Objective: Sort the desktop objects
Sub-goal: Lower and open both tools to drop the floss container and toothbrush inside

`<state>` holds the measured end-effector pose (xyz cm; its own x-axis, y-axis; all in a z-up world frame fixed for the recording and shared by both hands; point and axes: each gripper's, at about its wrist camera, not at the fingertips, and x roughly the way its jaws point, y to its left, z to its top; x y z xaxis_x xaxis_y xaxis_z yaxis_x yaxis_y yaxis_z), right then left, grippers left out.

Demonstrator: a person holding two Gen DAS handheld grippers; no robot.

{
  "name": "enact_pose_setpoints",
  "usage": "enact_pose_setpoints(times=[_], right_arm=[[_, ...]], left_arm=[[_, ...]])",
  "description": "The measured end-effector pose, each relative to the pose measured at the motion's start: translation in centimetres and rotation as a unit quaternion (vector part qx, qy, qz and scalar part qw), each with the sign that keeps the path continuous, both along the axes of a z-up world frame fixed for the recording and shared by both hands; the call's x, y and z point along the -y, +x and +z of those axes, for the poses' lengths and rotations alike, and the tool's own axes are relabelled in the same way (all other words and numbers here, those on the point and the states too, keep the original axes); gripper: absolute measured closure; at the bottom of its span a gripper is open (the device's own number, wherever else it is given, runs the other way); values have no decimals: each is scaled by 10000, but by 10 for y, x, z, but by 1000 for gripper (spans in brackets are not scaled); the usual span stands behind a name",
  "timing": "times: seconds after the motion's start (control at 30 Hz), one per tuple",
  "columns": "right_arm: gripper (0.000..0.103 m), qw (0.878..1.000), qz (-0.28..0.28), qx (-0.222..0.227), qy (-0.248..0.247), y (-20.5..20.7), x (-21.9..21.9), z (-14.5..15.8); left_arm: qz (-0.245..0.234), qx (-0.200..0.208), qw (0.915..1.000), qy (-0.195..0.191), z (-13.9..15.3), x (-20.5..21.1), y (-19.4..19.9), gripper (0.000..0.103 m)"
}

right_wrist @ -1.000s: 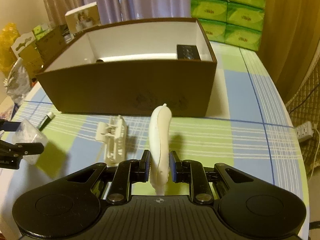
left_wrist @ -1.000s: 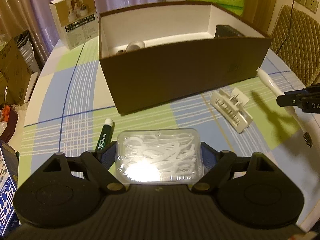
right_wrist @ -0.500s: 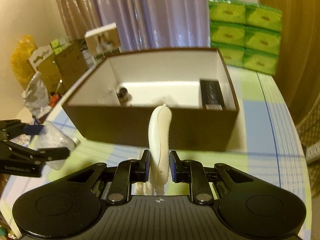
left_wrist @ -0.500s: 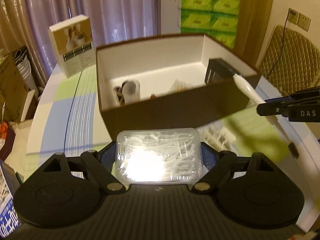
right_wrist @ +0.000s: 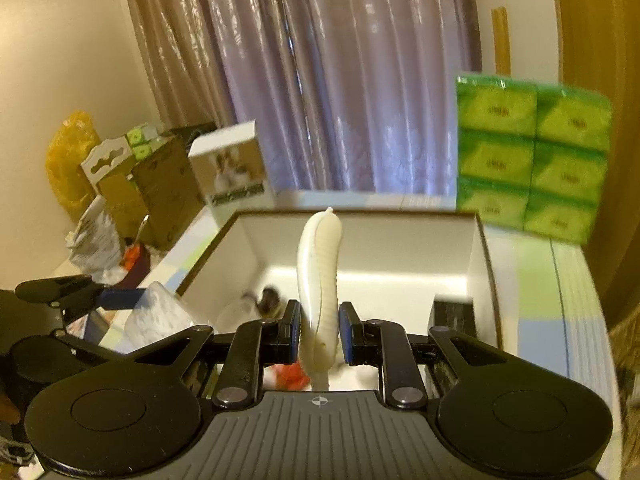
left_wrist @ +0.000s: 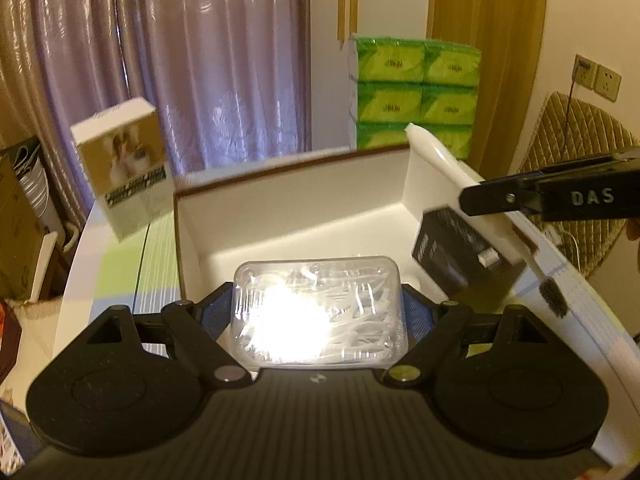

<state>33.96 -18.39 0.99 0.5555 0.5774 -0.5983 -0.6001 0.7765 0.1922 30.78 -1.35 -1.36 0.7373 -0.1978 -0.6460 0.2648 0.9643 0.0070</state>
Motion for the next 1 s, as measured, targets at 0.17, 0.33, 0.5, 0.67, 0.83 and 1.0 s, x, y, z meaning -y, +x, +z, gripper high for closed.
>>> enact_pose_setpoints(times=[0.17,0.33,0.5,0.67,0.83,1.0], right_arm=[[86,9997,-92,126,-199,41,-18,0],[86,9980,-205,0,-601,75,-32,-20],[86,9945,-320,-278,-953,100,-38,-50],[86,9909,-325,-426,-1238,117,-46,-72],[86,9881,-394,-588,-1368,128,-46,-86],[86,9870,-400,-647,-1418,130,-45,-92]], left_arm=[[-15,25,10000,13,4,3,43,20],[117,-121,9998,68,-4,2,84,20],[376,-333,9986,169,-20,-4,117,20],[496,-571,9966,318,-38,-5,139,20],[461,-703,9949,561,-52,1,153,20],[516,-822,9925,749,-62,4,162,20]])
